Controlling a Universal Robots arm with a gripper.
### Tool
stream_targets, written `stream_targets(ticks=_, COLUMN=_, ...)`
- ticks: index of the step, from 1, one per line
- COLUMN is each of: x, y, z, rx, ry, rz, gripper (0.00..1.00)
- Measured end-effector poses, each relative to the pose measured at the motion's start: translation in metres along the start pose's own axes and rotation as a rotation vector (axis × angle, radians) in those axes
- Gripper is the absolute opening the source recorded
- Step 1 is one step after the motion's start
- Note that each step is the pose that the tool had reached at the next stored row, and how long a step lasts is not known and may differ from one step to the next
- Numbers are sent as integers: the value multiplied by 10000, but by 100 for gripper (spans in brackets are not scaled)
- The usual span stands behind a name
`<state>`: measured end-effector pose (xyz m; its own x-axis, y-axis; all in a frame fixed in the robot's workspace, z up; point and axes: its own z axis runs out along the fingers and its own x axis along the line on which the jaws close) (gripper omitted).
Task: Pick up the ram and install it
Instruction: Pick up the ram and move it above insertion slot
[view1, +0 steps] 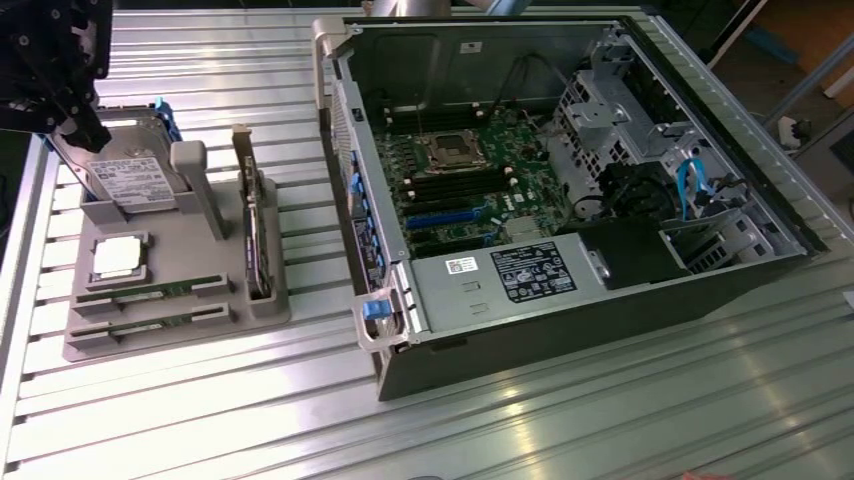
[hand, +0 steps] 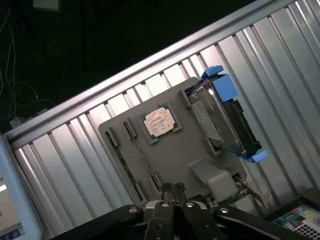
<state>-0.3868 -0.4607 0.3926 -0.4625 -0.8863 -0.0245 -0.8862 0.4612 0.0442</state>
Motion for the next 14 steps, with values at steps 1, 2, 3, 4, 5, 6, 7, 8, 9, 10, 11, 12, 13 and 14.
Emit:
stream_targets(ticks=1, x=0, y=0, z=0, rx=-3, ry=6, rz=-126, gripper=11)
stream_targets(ticks=2, x=0, y=0, z=0, rx=-6, ry=11, rz=-249, gripper=11)
stream_targets(ticks=3, x=0, y=0, z=0, rx=-10, ry=17, rz=-388, gripper=11)
stream_targets(ticks=4, x=0, y=0, z=0, rx=-13, ry=24, rz=-525, gripper=11)
stream_targets(ticks=5, x=0, y=0, z=0, rx=-18, ry=33, rz=-744, gripper=11)
stream_targets(ticks=6, x=0, y=0, z=0, rx=-23, ry=41, rz=-929, gripper=11)
stream_targets(ticks=7, x=0, y=0, z=0, rx=-26, ry=47, rz=-1057, gripper=11)
stream_targets(ticks=8, x=0, y=0, z=0, rx=-29, ry=53, rz=-1198, gripper=11)
stream_targets(ticks=9, x=0, y=0, z=0, rx=-33, ry=60, rz=-1345, gripper=11)
stream_targets(ticks=10, x=0, y=0, z=0, rx=-36, ry=64, rz=-1461, gripper=11)
stream_targets(ticks=11, x=0, y=0, z=0, rx=-39, ry=71, rz=-1606, gripper=11)
stream_targets(ticks=12, x=0, y=0, z=0, rx=-42, ry=76, rz=-1722, gripper=11)
stream_targets(ticks=13, x=0, y=0, z=0, rx=-46, ry=82, rz=-1853, gripper=11)
stream_targets(ticks=14, x=0, y=0, z=0, rx=-49, ry=88, rz=-1990, gripper=11)
